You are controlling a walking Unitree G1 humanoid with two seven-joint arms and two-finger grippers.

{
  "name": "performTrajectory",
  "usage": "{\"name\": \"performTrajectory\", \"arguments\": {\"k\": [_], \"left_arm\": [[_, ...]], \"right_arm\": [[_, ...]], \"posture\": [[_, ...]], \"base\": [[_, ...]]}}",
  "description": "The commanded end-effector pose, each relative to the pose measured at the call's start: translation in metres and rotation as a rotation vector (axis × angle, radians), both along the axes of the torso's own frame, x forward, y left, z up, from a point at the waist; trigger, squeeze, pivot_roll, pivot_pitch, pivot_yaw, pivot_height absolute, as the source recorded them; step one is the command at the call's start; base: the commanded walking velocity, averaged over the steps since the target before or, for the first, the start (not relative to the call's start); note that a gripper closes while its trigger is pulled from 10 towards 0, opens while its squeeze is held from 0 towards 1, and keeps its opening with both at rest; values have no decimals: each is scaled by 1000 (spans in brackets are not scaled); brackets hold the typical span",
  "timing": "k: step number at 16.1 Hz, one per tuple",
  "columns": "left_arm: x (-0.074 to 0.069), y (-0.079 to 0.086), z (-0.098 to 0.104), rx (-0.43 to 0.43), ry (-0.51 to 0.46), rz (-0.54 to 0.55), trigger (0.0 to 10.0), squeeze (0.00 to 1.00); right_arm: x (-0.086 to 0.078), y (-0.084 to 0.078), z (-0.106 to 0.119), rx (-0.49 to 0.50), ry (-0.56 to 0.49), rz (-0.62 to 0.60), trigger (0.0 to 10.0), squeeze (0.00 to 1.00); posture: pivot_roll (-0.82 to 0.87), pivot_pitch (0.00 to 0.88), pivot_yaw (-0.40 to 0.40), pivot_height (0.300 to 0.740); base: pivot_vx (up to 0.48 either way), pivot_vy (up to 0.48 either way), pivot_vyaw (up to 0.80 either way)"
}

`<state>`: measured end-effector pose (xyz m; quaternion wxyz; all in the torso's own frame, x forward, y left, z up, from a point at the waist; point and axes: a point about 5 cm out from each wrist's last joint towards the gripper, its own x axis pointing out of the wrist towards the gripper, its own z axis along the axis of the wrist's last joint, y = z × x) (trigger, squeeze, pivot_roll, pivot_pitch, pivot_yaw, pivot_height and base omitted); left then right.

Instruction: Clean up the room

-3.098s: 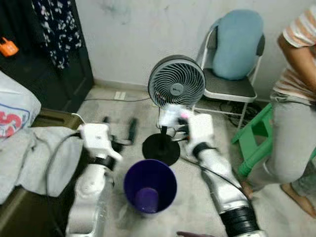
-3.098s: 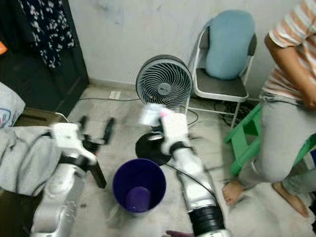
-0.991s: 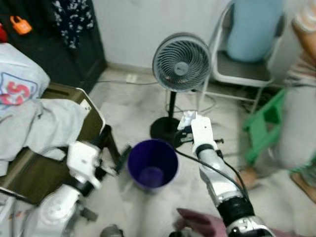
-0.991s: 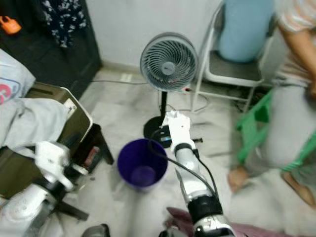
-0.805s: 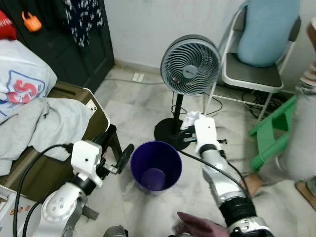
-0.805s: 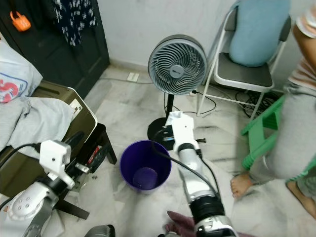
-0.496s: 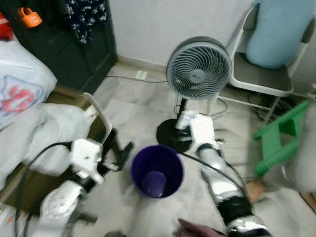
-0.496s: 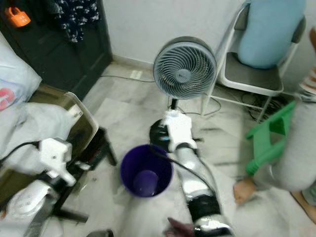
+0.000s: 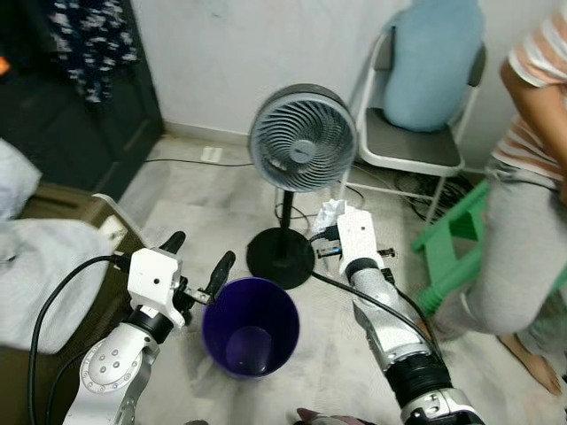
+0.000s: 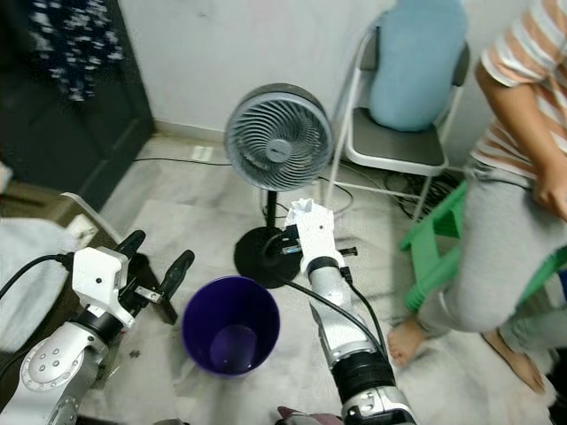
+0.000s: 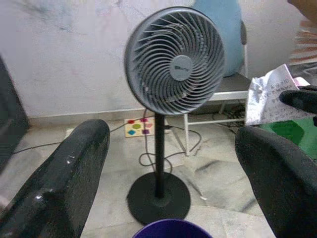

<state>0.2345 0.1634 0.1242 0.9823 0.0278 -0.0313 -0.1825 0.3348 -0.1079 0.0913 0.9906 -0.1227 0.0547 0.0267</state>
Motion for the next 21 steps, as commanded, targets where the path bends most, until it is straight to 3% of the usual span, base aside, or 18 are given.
{"name": "performTrajectory", "arguments": {"k": [1,5,9,16,21], "left_arm": [[-2,1,-3,19,11,-1,10000,0],[-4,1,-3,27,13,0,10000,0],[-9,-2,1,36,2,-46,10000,0],[-37,-12,7,77,20,-171,10000,0],[-48,-2,15,99,48,-168,10000,0]], "right_arm": [[0,-1,2,3,-9,-2,10000,0],[-3,1,-2,12,6,-8,10000,0],[-5,-2,-8,5,36,-55,10000,0],[-11,-11,-37,68,204,-212,10000,0],[-2,-8,-43,90,264,-230,10000,0]], "posture": [[31,137,-46,740],[36,143,-43,740],[52,160,-40,740],[109,240,3,740],[180,289,28,740]], "base": [[0,0,800],[0,0,775],[0,0,0],[0,0,0],[0,0,0]]}}
